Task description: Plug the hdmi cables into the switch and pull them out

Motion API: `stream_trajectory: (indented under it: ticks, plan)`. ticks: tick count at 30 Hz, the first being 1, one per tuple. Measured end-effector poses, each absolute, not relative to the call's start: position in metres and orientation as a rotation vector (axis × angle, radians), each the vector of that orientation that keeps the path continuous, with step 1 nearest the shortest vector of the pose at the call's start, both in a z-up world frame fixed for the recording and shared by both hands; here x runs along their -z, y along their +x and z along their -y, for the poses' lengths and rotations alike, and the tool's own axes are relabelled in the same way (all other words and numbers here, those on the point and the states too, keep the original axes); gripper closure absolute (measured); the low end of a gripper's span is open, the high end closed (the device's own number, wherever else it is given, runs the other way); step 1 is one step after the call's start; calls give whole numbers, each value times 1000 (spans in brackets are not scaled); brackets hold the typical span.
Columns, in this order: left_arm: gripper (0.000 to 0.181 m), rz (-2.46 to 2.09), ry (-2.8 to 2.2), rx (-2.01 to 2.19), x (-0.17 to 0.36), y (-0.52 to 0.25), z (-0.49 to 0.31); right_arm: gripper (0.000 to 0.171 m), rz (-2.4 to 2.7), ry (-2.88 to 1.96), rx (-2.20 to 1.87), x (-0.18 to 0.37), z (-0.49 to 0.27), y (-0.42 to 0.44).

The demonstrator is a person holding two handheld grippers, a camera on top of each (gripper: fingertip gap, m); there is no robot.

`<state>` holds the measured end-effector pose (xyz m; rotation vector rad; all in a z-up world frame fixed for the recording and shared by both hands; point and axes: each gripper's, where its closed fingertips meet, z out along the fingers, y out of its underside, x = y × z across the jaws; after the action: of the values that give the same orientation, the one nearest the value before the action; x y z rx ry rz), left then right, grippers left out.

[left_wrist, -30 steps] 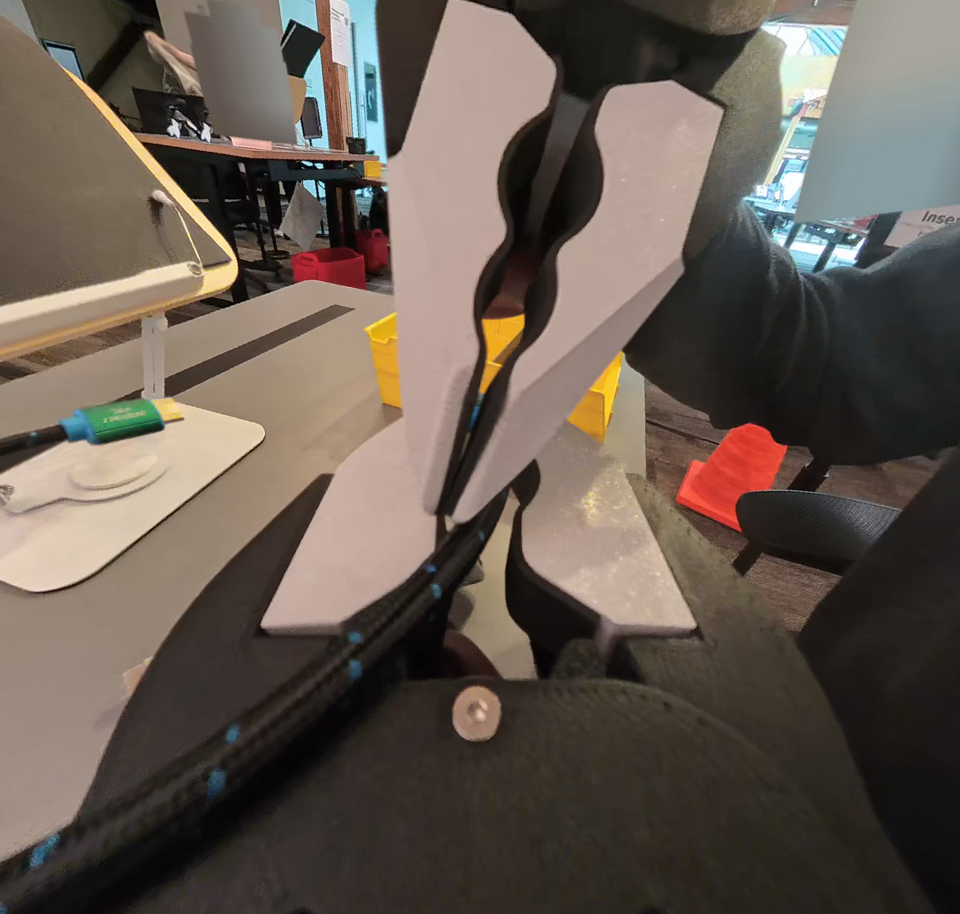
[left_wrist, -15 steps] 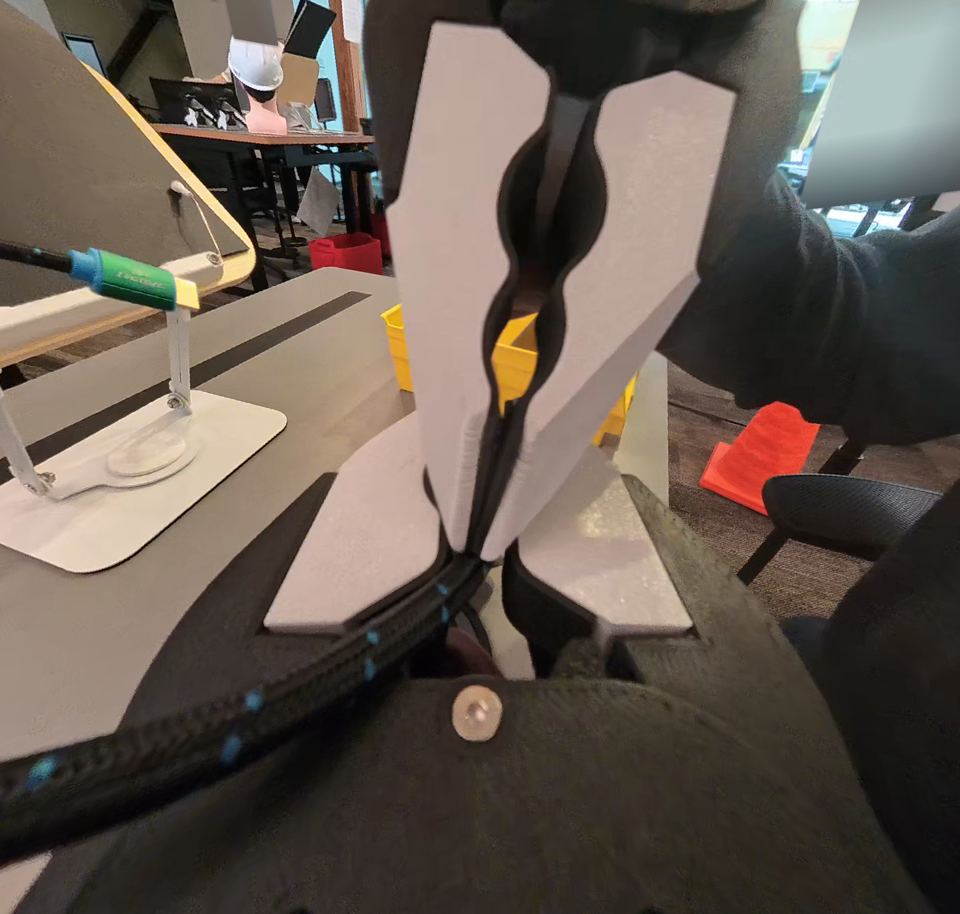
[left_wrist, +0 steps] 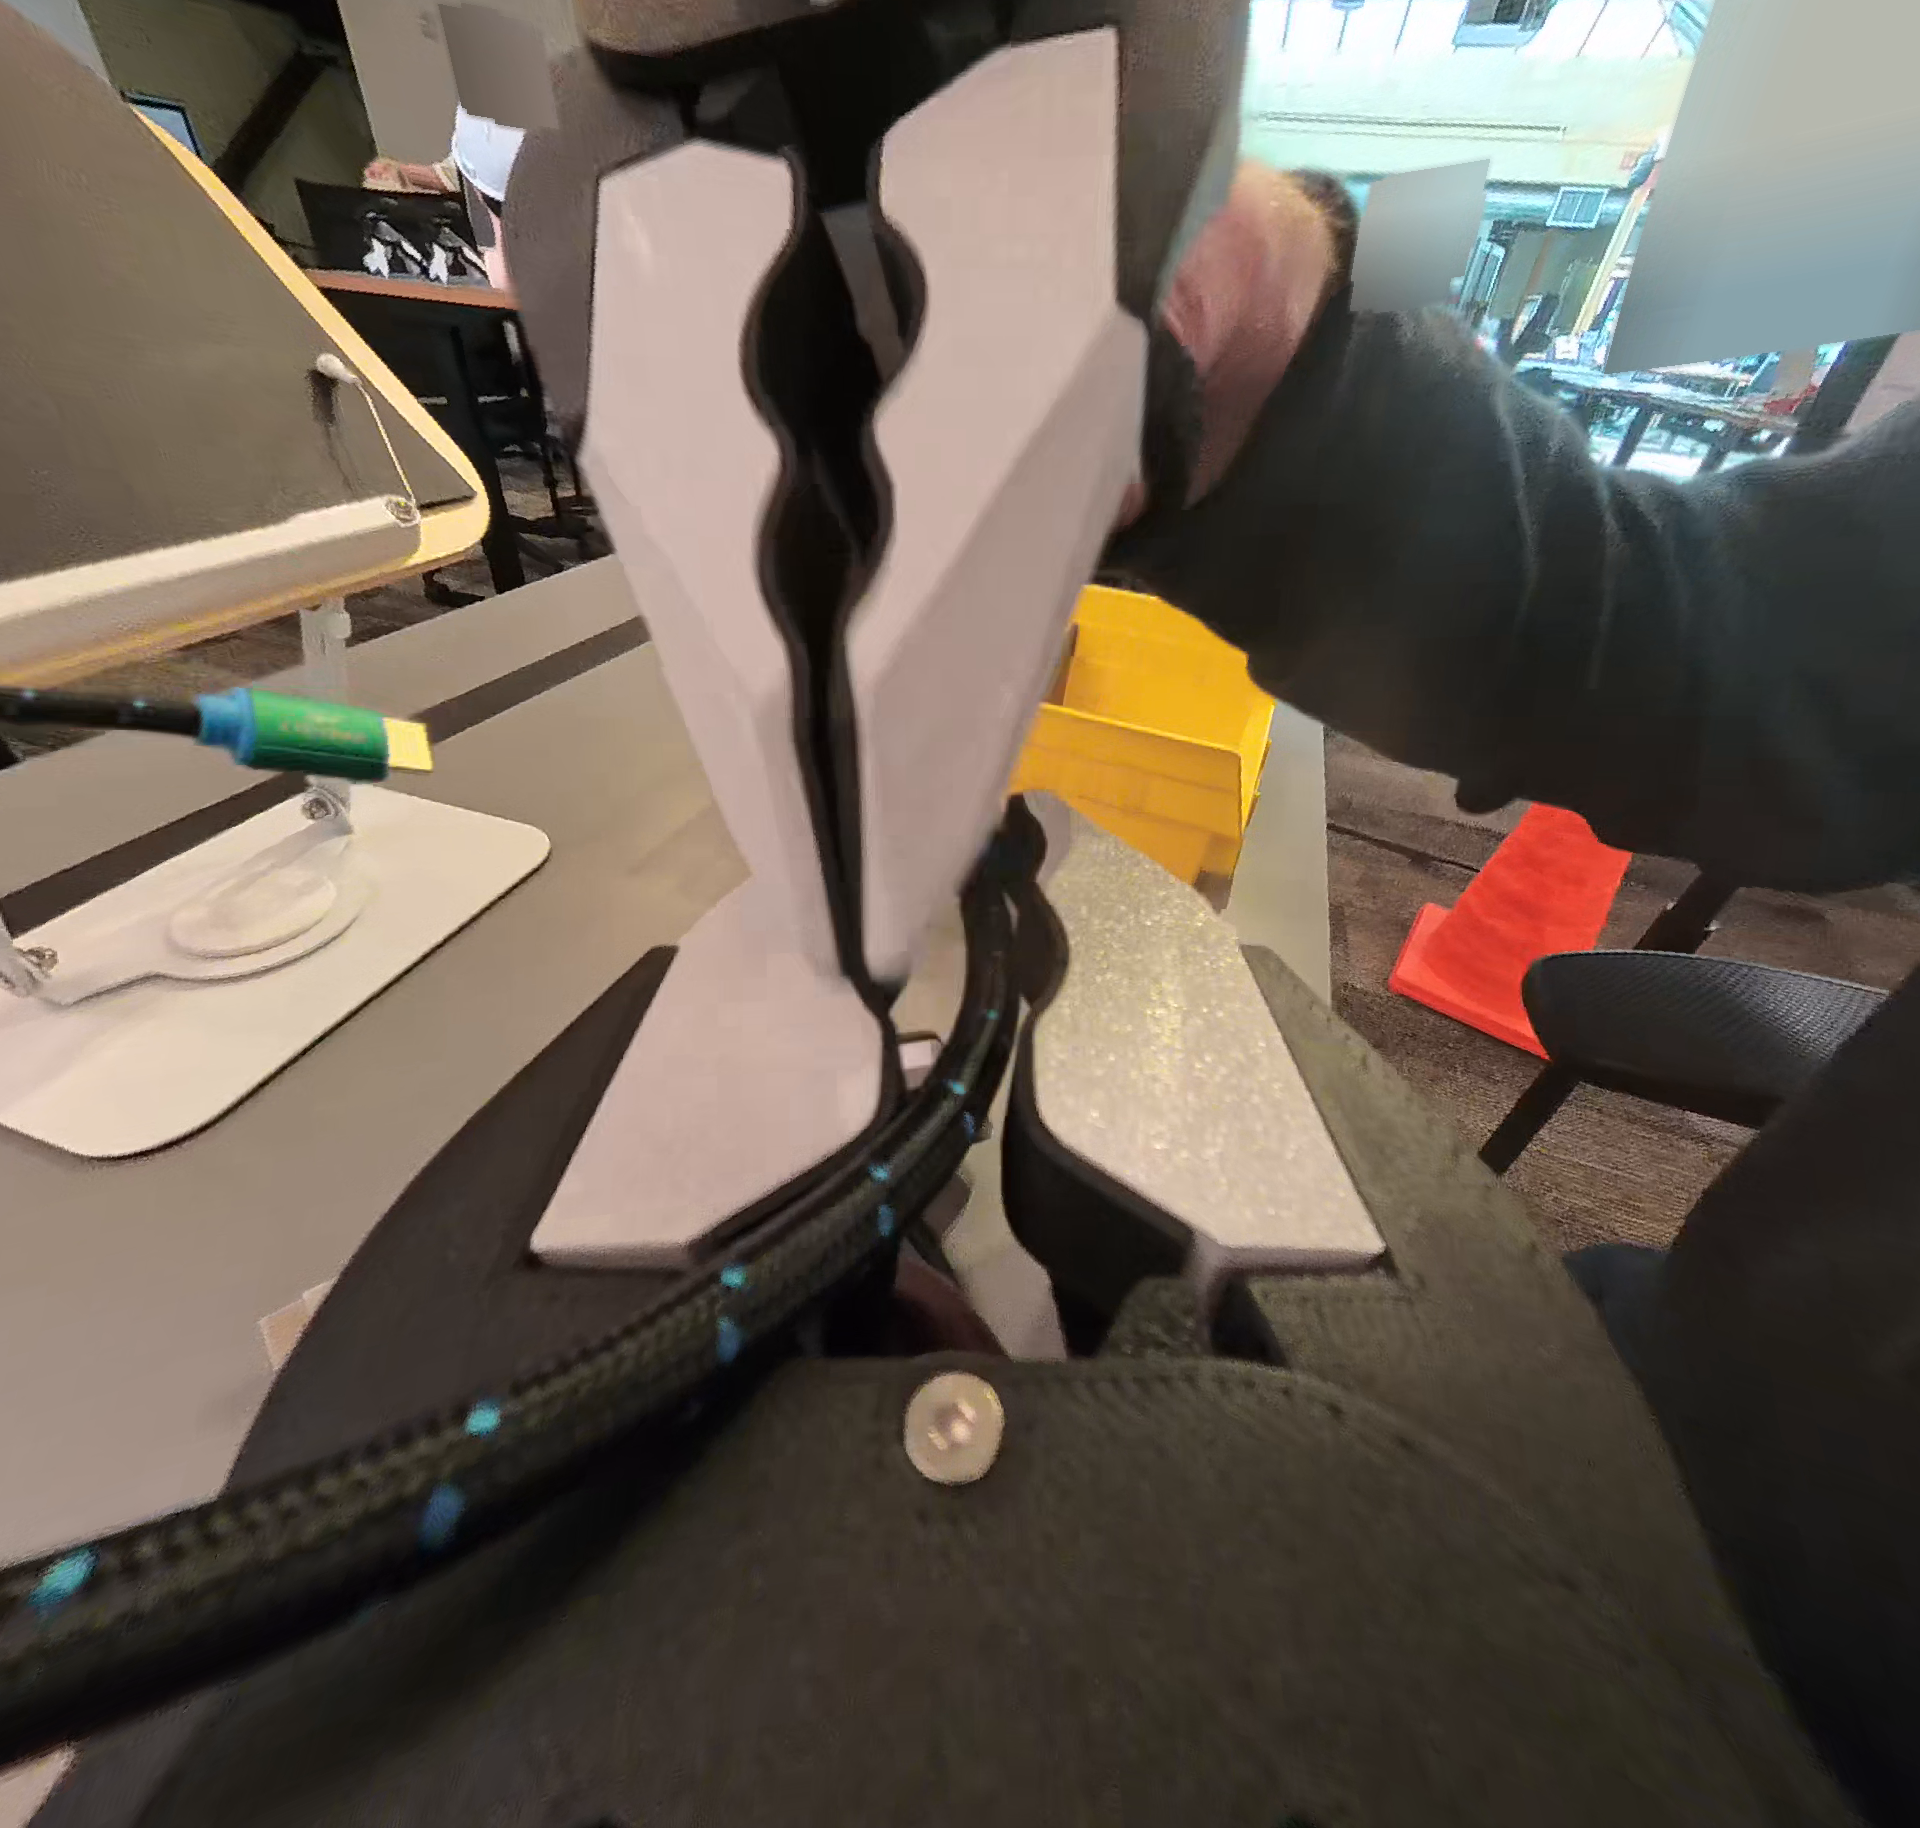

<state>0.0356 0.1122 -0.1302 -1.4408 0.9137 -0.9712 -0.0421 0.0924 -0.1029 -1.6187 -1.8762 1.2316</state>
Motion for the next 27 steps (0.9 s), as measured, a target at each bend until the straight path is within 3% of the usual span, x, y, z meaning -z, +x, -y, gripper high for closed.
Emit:
stream_trajectory:
  ticks: [4,7,8,11,18,27]
  plan:
    - [166,-872,-1442,1013,127,32,-114,171,1773,-1518,-1124,77,-112,-23]
    - [167,-828,-1437,1067,121,30,-115,171,1814,-1447,-818,86,-125,1]
    - [167,-812,-1433,1085,118,29,-115,153,1841,-1407,-763,90,-121,8]
    - [167,-759,-1423,1148,109,25,-116,141,1886,-1305,-547,106,-118,21]
    - [167,-703,-1405,1214,99,25,-114,154,1859,-1166,-240,113,-120,23]
    - [169,-819,-1347,1141,94,30,-103,155,1946,-1260,-424,118,-110,26]
